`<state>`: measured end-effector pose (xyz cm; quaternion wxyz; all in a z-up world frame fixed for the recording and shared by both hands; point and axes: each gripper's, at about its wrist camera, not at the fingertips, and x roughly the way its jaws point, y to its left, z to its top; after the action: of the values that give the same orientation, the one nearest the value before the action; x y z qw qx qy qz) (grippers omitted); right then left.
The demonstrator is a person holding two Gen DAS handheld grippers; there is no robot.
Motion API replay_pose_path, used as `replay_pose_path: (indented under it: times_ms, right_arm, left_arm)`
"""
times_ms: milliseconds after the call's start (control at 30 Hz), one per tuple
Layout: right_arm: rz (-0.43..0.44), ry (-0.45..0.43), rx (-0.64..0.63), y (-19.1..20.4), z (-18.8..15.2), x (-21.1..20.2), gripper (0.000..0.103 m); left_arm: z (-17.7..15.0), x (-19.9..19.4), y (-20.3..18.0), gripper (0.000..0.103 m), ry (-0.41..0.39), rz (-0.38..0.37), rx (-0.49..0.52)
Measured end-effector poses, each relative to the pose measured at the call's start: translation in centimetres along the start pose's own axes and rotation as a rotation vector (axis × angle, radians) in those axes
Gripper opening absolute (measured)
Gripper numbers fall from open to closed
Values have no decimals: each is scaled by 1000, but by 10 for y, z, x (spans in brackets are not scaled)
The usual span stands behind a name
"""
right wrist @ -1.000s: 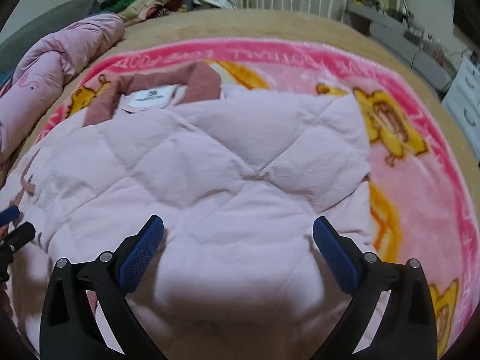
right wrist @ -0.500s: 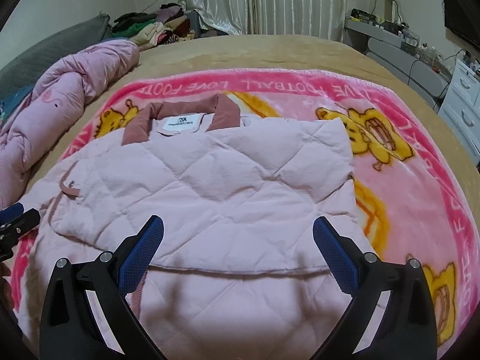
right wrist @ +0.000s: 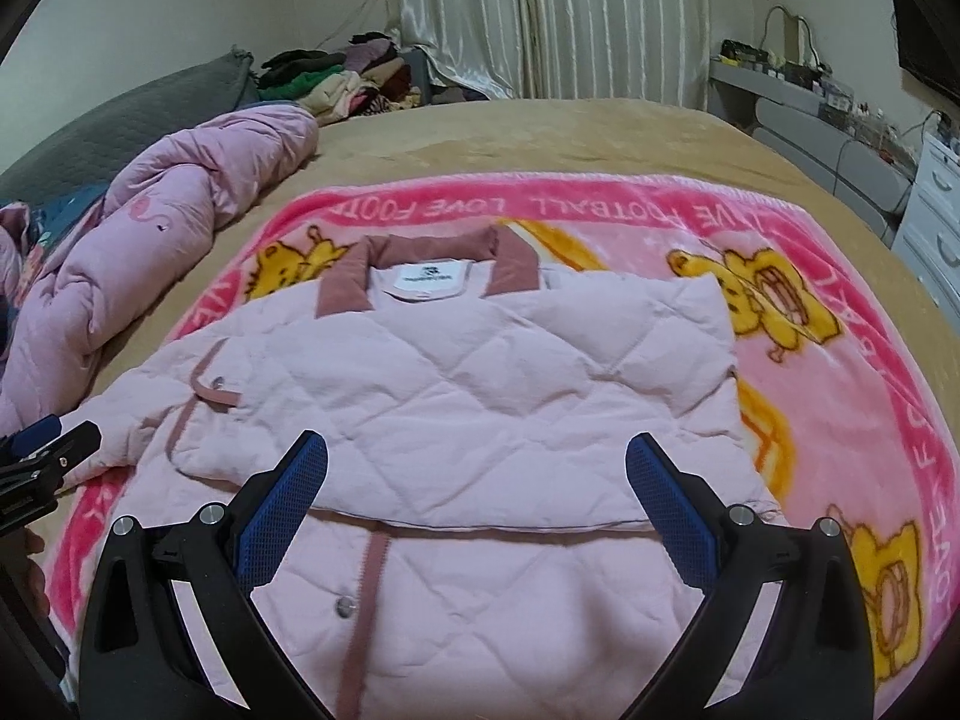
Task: Fold large clothes
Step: 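Move the left tool toward the other jacket sleeve cuff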
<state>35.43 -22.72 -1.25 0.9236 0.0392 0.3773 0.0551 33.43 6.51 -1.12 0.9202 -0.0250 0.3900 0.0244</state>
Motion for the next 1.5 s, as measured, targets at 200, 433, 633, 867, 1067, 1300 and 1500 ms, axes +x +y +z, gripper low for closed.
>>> replay_pose_path:
  times_ms: [200, 433, 633, 867, 1067, 1300, 1500]
  right_arm:
    - [26, -25, -25, 26, 5, -5, 99]
    - [60, -41, -56, 60, 9, -4, 99]
    - [92, -38, -92, 90, 9, 1, 99]
    - [128, -33, -150, 128, 11, 8, 99]
    - [157, -19, -194, 157, 11, 17, 99]
    - [186, -3, -227, 182, 10, 27, 99]
    - [204, 5, -258, 204, 6, 36, 99]
  left_arm:
    - [-4, -9, 28, 94, -24, 45, -35]
    - [-11, -14, 62, 94, -29, 83, -88]
    - [-17, -17, 88, 94, -30, 114, -122]
    - [-23, -16, 115, 94, -29, 144, -155]
    - [-30, -15, 136, 94, -24, 162, -193]
    - [-37, -10, 157, 94, -9, 187, -216]
    - [-42, -5, 177, 94, -1, 202, -253]
